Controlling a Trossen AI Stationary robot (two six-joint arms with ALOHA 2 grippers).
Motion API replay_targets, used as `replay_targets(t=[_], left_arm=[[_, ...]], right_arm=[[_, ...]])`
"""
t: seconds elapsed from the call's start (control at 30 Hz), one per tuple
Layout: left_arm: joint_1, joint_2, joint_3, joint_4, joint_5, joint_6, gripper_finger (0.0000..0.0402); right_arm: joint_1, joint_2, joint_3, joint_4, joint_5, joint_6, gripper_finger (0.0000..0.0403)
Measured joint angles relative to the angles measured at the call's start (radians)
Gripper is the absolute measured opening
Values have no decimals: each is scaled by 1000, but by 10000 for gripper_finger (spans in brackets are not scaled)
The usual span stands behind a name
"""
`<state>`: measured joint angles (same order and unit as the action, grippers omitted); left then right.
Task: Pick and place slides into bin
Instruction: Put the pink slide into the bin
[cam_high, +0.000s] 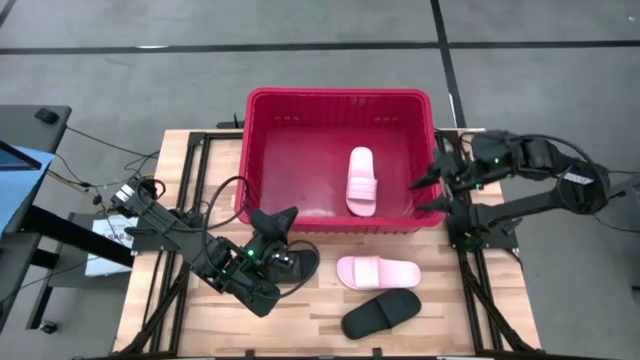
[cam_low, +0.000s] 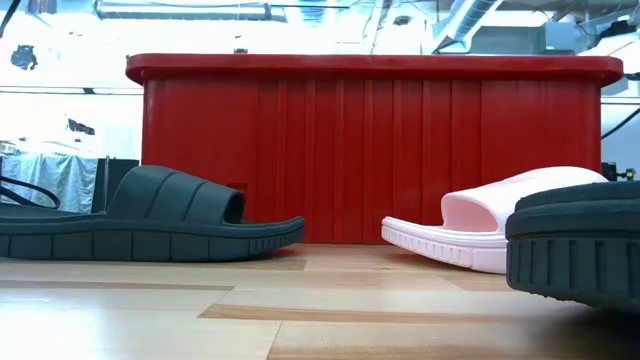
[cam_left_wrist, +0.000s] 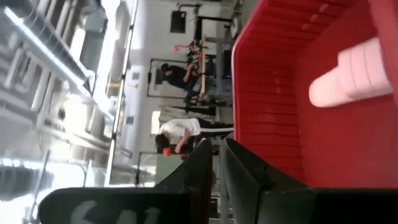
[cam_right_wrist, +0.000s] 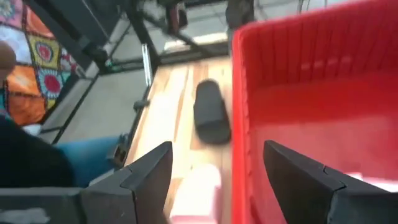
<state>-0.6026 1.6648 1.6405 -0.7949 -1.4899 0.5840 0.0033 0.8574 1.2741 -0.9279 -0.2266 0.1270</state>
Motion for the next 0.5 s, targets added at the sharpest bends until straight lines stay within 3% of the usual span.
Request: replay_targets(t=[0.17, 0.5], left_arm=[[-11, -56, 0, -1, -1, -84, 34], [-48, -193, 1, 0, 13, -200, 34]], right_arm=[[184, 0, -27, -30, 150, 121, 229], [526, 1, -234, 36, 348, 462, 217]])
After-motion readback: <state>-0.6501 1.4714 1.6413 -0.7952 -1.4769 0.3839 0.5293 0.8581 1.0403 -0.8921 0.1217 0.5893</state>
